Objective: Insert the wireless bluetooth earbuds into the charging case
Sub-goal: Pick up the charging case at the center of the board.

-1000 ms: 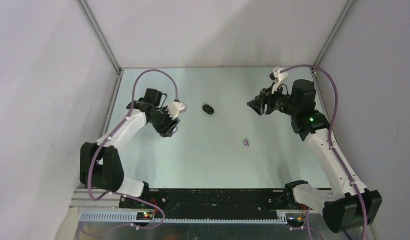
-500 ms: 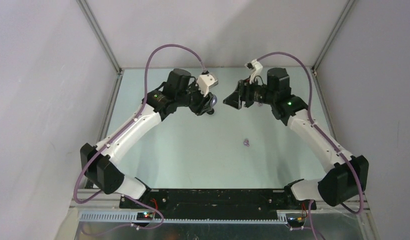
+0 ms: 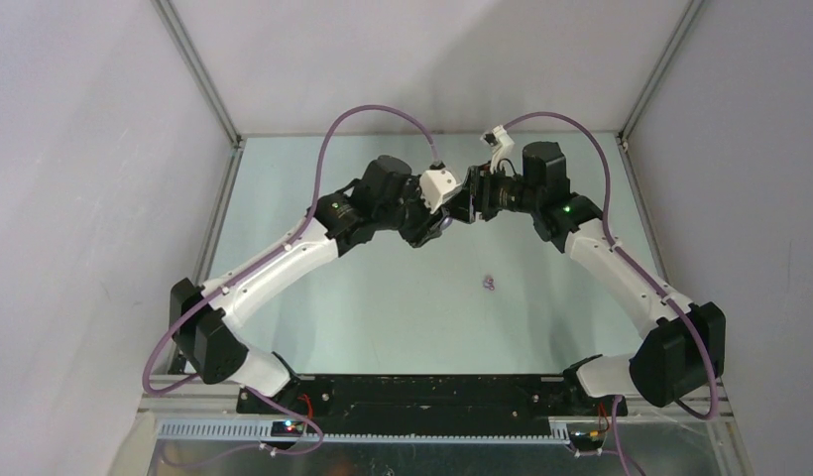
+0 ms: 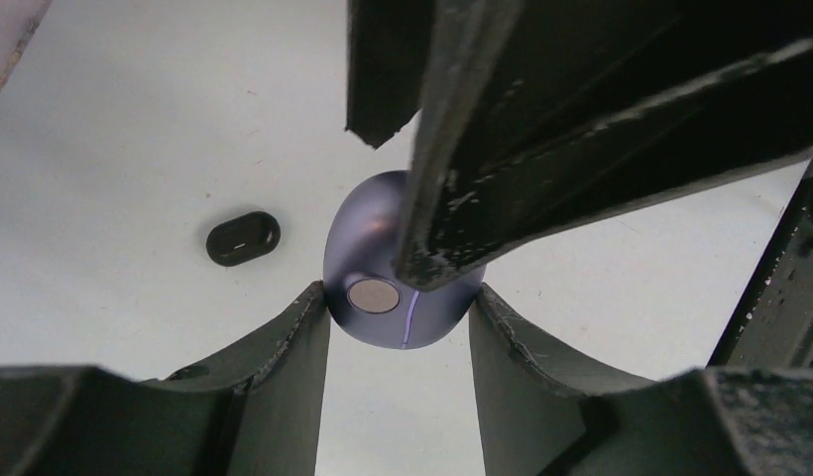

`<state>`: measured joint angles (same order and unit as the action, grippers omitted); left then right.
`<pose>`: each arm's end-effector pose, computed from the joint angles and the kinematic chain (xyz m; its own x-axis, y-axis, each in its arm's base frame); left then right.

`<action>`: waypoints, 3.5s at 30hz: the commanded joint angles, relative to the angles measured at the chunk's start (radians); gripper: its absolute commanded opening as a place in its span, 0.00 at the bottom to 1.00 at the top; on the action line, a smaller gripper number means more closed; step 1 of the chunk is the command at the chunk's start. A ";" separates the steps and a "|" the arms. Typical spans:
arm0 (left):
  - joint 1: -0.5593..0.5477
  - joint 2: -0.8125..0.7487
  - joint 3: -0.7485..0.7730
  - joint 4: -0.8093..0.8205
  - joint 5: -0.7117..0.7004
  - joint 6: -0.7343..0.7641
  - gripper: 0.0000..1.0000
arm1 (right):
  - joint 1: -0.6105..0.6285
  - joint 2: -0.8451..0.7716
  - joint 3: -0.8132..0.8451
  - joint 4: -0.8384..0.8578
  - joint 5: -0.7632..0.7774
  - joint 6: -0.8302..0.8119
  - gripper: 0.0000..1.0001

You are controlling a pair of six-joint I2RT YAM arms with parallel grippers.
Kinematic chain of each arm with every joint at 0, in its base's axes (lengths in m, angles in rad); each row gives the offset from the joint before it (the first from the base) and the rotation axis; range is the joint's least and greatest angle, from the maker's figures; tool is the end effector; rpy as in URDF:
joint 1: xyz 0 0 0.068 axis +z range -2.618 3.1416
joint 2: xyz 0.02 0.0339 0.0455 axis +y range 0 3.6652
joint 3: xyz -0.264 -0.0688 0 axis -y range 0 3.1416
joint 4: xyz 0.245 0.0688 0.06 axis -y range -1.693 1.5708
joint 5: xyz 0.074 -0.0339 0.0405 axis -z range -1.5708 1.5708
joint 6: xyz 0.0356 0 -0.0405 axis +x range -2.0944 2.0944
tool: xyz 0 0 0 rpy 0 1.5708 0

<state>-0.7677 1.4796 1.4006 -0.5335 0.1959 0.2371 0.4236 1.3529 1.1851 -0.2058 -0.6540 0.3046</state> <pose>0.2355 -0.2370 0.3543 -0.2152 0.5279 -0.8216 0.8707 0.4847 0.0834 0.2734 0.1470 0.3522 -0.5701 0.0040 -0.8216 -0.7040 0.5131 0.4910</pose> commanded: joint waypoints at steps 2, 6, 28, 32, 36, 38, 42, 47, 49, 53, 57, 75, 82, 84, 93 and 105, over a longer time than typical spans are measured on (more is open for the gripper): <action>-0.021 -0.015 -0.002 0.047 -0.044 0.008 0.28 | 0.004 0.009 0.005 0.037 -0.026 0.017 0.56; -0.024 -0.029 -0.020 0.064 -0.062 0.006 0.28 | 0.007 0.005 0.005 0.019 -0.029 0.007 0.53; -0.026 -0.063 -0.056 0.097 -0.073 -0.015 0.27 | 0.045 0.050 0.004 -0.001 0.022 -0.044 0.35; -0.026 -0.066 -0.056 0.095 -0.062 -0.015 0.34 | 0.045 0.036 0.005 0.005 0.017 -0.062 0.17; -0.027 -0.071 -0.058 0.085 -0.041 -0.014 0.88 | 0.045 0.010 0.005 0.008 0.005 -0.085 0.13; -0.027 -0.076 -0.057 0.075 -0.020 -0.007 0.98 | 0.039 -0.013 0.007 -0.001 0.005 -0.108 0.12; -0.023 -0.104 -0.057 0.045 0.060 0.016 0.99 | 0.007 -0.057 0.033 -0.062 -0.018 -0.175 0.11; 0.038 -0.129 -0.030 -0.040 0.348 0.072 0.99 | -0.024 -0.115 0.075 -0.214 -0.125 -0.353 0.11; 0.072 -0.126 -0.014 -0.076 0.481 0.085 0.99 | -0.019 -0.141 0.080 -0.300 -0.165 -0.508 0.11; 0.092 -0.100 0.023 -0.179 0.696 0.144 0.99 | -0.001 -0.184 0.081 -0.467 -0.248 -0.695 0.11; 0.063 -0.090 0.028 -0.201 0.728 0.165 0.99 | 0.037 -0.193 0.080 -0.533 -0.308 -0.771 0.12; -0.014 -0.089 0.011 -0.184 0.606 0.178 0.99 | 0.063 -0.256 0.032 -0.528 -0.280 -0.790 0.12; -0.020 -0.191 0.039 -0.129 0.346 0.142 0.99 | -0.044 -0.300 0.024 -0.499 -0.334 -0.751 0.11; -0.014 -0.207 0.061 -0.145 0.272 0.150 0.99 | -0.070 -0.319 0.025 -0.474 -0.345 -0.726 0.12; -0.020 -0.226 -0.009 -0.106 0.301 0.187 0.99 | -0.055 -0.323 0.098 -0.415 -0.292 -0.689 0.13; -0.044 -0.182 -0.008 -0.252 0.444 0.398 0.99 | 0.009 -0.340 0.016 -0.439 -0.285 -0.741 0.14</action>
<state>-0.8062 1.2785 1.3369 -0.6704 0.4942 0.4767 0.4076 1.0367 1.2247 -0.6598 -0.9325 -0.4023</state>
